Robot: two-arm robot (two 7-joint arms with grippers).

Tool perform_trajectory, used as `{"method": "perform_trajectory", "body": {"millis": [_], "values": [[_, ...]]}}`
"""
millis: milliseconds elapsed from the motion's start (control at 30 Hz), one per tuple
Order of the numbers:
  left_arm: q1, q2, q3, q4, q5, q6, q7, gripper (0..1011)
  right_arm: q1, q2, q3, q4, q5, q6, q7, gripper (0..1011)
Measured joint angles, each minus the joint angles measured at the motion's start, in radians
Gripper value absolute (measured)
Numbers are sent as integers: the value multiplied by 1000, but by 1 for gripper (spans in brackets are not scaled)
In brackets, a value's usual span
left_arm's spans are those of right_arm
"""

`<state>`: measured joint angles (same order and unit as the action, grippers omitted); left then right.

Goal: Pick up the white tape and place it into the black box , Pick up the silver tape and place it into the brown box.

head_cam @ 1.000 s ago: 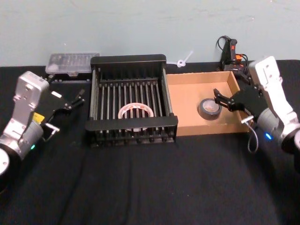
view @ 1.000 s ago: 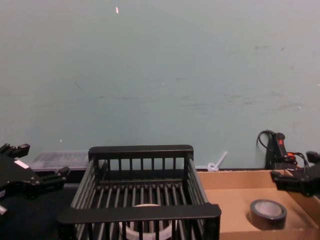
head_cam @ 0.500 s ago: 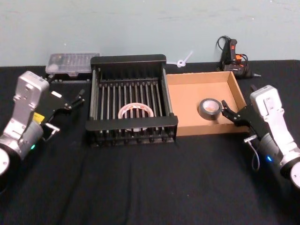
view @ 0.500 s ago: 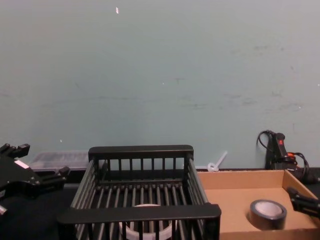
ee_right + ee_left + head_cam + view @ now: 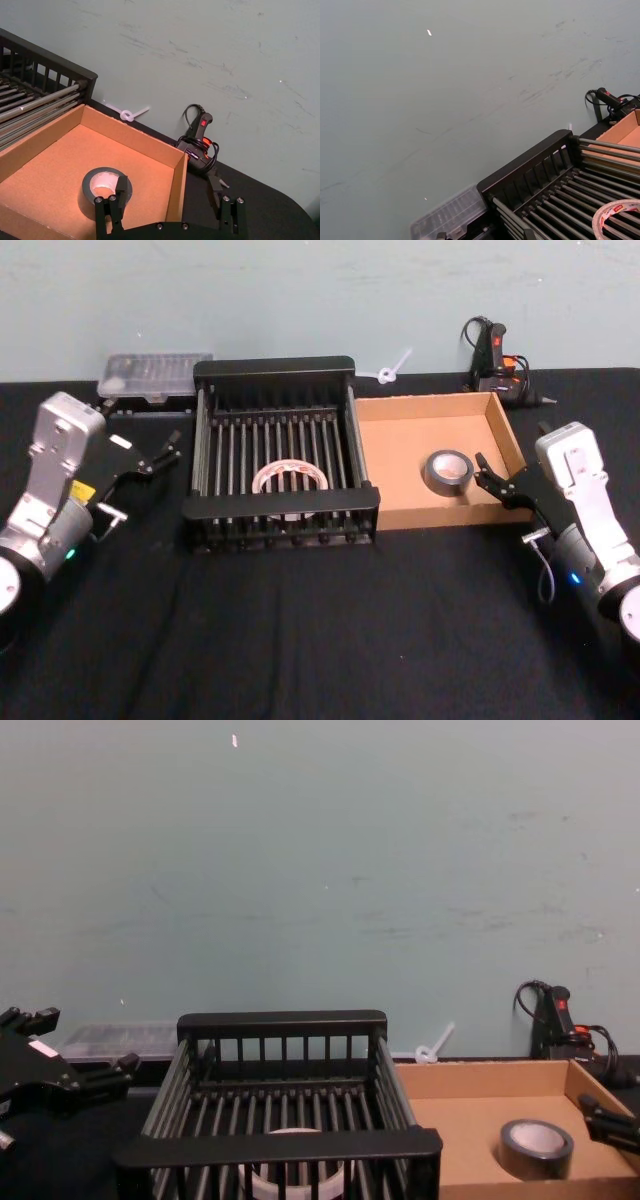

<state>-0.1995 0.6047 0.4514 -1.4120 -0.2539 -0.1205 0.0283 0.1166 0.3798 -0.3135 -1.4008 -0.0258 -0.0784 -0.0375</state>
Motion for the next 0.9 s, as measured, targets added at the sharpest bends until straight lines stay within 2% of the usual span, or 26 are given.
{"method": "perform_trajectory", "body": {"millis": [900], "values": [[0, 0, 0, 0, 0, 0, 0, 1001, 0, 3, -4, 0, 1, 1, 1, 1002]]}}
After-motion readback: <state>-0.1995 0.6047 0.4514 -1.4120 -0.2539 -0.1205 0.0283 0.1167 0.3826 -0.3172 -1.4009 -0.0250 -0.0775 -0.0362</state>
